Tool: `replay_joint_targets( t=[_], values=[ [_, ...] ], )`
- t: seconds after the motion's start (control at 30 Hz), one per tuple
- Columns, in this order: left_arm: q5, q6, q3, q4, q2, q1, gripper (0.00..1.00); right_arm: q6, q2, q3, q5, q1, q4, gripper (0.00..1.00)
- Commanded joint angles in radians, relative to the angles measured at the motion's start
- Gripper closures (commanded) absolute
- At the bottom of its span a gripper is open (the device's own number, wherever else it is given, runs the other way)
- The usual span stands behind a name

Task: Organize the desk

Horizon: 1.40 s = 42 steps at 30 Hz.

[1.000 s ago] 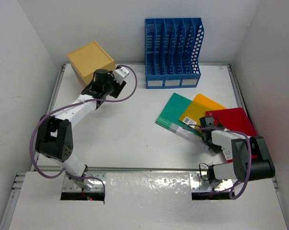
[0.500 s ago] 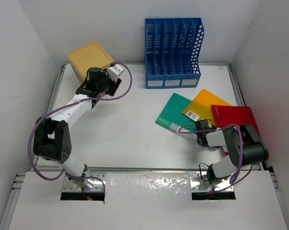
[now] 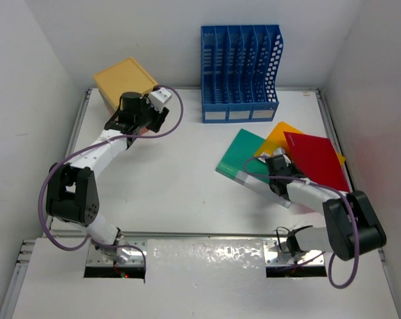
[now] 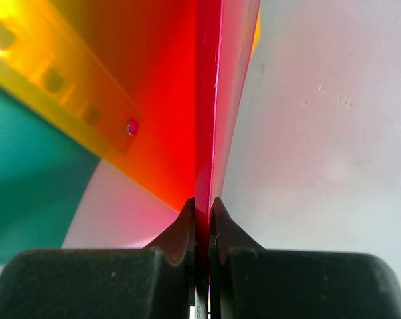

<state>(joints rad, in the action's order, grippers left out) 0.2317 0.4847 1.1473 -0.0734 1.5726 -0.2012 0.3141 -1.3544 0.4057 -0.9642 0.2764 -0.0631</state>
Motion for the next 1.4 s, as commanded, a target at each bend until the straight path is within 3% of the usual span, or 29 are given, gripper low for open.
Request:
replay_joint_targets(
  t=[0.0, 0.3, 0.77, 0.87, 1.07, 1.1, 1.17, 1.37],
  values=[
    [0.024, -0.008, 0.045, 0.017, -0.040, 0.011, 0.52, -0.046, 0.081, 0.057, 0.077, 0.041, -0.076, 1.00],
    [0.057, -0.012, 0.078, -0.025, -0.029, 0.011, 0.51, -0.145, 0.317, 0.176, 0.243, 0.107, -0.224, 1.00],
    [0.395, 0.109, 0.161, -0.218, -0.062, -0.010, 0.45, -0.225, 0.549, 0.312, 0.697, 0.109, -0.294, 1.00],
    [0.500, 0.112, 0.166, -0.224, -0.091, -0.012, 0.37, -0.254, 0.552, 0.352, 0.789, 0.110, -0.310, 1.00],
    [0.575, 0.091, 0.198, -0.213, -0.124, -0.015, 0.19, -0.302, 0.531, 0.435, 1.019, 0.109, -0.314, 1.00],
    [0.575, 0.089, 0.216, -0.213, -0.126, -0.015, 0.10, -0.305, 0.526, 0.441, 1.039, 0.109, -0.316, 1.00],
    [0.575, 0.088, 0.239, -0.212, -0.128, -0.015, 0.01, -0.308, 0.526, 0.452, 1.082, 0.109, -0.314, 1.00],
    [0.596, 0.074, 0.322, -0.180, -0.109, -0.015, 0.01, -0.308, 0.535, 0.429, 1.265, 0.110, -0.261, 1.00]
  ],
)
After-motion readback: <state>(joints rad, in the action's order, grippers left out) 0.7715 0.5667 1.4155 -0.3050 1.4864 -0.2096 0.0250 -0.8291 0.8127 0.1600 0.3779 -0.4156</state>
